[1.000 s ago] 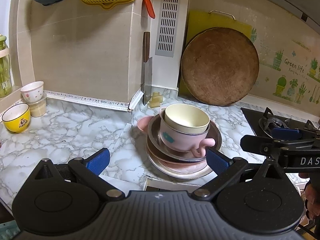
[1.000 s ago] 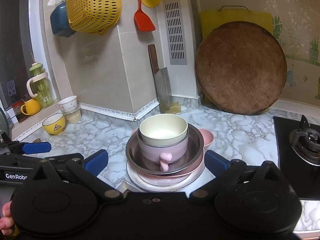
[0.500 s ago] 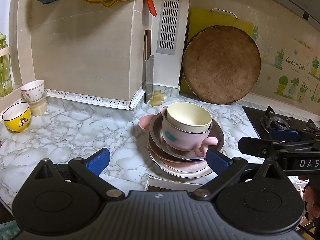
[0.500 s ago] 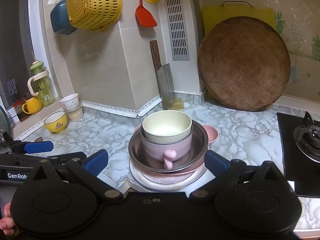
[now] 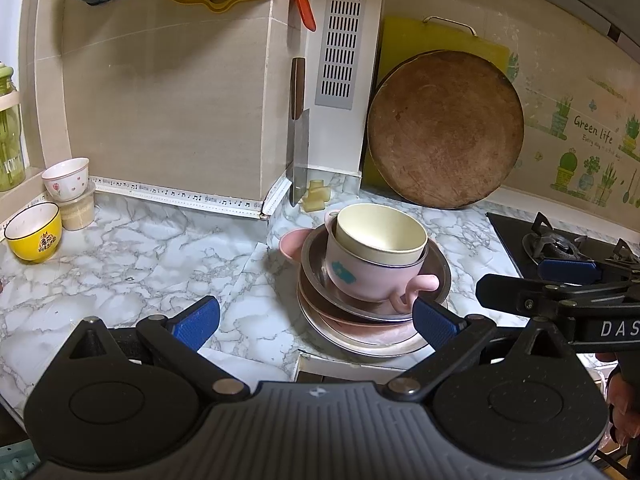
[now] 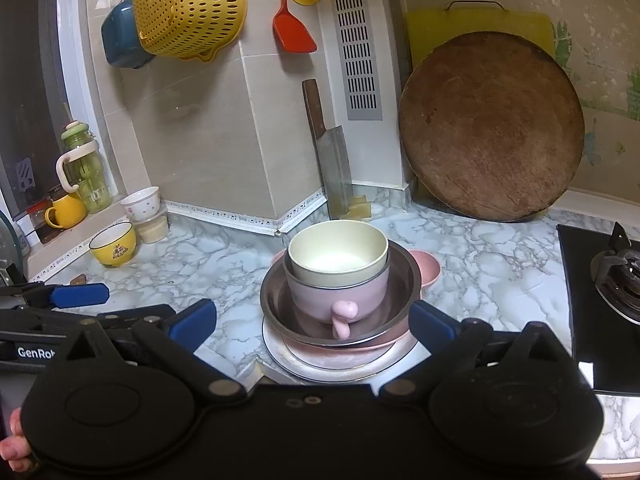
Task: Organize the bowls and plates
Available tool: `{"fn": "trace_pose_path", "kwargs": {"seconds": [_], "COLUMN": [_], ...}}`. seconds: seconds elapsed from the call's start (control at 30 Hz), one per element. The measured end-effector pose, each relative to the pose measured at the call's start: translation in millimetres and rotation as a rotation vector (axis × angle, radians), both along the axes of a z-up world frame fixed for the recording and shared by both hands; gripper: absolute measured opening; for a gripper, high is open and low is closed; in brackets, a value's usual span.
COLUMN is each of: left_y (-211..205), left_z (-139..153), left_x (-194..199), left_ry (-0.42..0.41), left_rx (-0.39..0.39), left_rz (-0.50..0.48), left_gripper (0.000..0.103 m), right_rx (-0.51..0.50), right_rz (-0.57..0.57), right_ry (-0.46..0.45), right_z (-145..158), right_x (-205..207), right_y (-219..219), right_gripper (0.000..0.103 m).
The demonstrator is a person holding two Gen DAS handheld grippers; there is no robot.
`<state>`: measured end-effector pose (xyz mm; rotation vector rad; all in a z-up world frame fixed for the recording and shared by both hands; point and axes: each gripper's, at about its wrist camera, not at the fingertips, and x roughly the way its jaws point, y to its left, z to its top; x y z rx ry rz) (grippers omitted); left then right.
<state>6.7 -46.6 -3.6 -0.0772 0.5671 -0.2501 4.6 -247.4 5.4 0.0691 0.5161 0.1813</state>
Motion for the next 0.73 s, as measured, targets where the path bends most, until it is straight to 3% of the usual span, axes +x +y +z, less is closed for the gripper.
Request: {"fn": "trace_pose_path", "kwargs": {"seconds": [0.73], "left_y": [-2.1], "left_z": [-4.3], "left_x": [1.3], "left_ry": [0.010], "left_rx": [-0.004], "left_rz": [-0.001], "left_gripper": [0.103], "right_rx": [0.005], "right_rz": [-0.002], "right_ry": [0.005], "right_z": [-1.6], "right_x": [0.1], "right_y": [-0.7], "right_gripper": [0.103]}}
